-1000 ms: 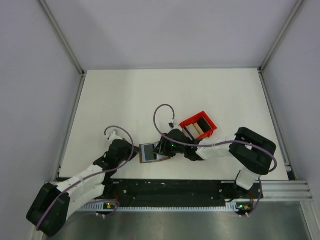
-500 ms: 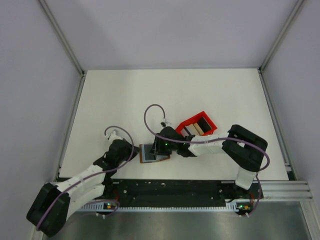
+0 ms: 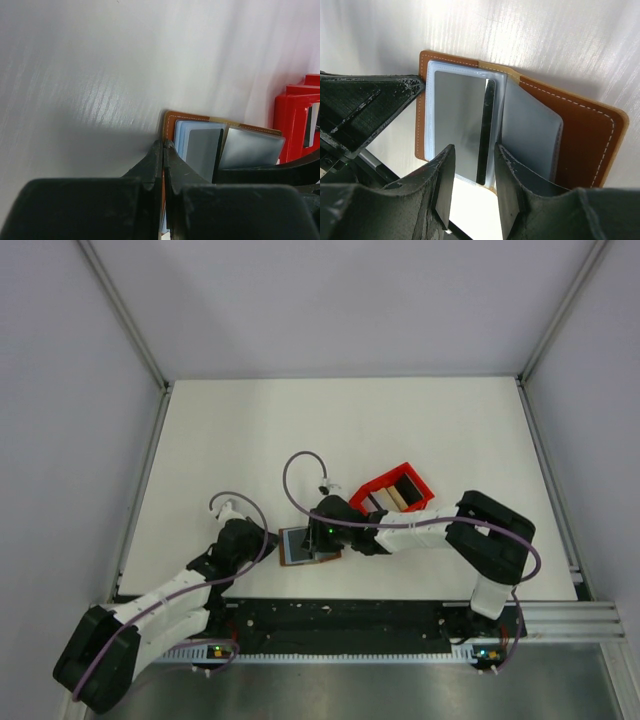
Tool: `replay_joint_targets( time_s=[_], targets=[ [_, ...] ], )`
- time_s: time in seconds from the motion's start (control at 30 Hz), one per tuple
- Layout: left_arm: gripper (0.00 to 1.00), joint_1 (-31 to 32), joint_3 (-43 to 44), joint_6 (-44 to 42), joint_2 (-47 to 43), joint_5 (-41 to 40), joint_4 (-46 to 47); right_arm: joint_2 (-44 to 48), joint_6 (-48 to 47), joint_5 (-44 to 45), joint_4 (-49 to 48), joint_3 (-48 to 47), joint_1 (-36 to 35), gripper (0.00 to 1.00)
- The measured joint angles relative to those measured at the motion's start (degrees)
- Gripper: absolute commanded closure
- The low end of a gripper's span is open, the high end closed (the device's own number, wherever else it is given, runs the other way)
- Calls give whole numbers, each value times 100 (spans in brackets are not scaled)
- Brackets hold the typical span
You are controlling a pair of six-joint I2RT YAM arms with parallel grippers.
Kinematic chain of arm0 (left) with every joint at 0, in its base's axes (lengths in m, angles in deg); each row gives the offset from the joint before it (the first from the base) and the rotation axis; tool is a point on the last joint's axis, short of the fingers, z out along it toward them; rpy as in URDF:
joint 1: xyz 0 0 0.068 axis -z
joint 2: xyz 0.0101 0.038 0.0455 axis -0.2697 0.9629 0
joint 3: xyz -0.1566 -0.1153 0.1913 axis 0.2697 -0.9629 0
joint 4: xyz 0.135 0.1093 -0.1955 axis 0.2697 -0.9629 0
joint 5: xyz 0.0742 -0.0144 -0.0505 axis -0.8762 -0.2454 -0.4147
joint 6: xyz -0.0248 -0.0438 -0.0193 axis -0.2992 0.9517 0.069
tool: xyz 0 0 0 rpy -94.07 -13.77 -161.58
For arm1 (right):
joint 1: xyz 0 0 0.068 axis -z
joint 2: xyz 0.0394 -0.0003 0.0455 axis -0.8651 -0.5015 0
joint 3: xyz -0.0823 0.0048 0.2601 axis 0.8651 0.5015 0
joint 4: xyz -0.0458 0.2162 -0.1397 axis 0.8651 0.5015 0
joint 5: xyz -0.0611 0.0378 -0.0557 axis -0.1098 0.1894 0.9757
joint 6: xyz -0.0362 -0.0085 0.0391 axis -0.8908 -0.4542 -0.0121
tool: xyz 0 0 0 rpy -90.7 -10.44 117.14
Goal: Put the credit cards into the card holder
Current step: Insert the credit card into the card holder.
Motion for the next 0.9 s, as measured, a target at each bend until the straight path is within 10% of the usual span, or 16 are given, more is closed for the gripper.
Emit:
replay_joint_targets(
  time_s=[0.9],
  targets=[
    [100, -2, 13, -310, -337, -37, -212, 289, -898, 33, 474, -439, -81, 59]
  ],
)
